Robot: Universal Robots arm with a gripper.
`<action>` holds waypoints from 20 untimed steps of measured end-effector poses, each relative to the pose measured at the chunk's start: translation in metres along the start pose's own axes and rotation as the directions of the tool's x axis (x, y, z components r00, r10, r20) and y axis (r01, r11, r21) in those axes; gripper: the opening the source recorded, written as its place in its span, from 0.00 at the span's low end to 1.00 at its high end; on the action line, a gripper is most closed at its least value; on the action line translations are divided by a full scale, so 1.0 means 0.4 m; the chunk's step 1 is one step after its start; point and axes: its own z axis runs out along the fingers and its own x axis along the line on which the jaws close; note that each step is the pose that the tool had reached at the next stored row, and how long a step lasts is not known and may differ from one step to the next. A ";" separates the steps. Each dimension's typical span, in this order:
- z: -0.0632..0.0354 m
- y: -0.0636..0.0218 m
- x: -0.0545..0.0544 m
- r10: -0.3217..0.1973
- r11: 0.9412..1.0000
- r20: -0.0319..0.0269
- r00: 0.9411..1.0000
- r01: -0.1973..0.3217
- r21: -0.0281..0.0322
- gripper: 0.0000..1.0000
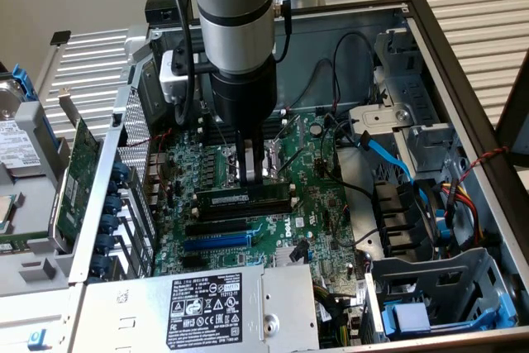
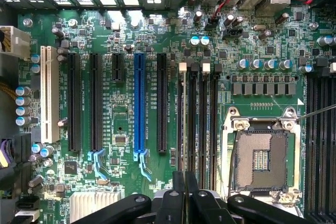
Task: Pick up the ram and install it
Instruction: 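Insert the ram into the slot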
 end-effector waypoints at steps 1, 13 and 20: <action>0.000 0.000 0.000 0.000 1.000 0.000 1.000 0.000 0.000 0.13; 0.009 0.001 0.000 0.001 1.000 0.000 1.000 -0.001 0.000 0.13; 0.009 -0.001 0.000 0.001 1.000 0.000 1.000 -0.001 0.000 0.13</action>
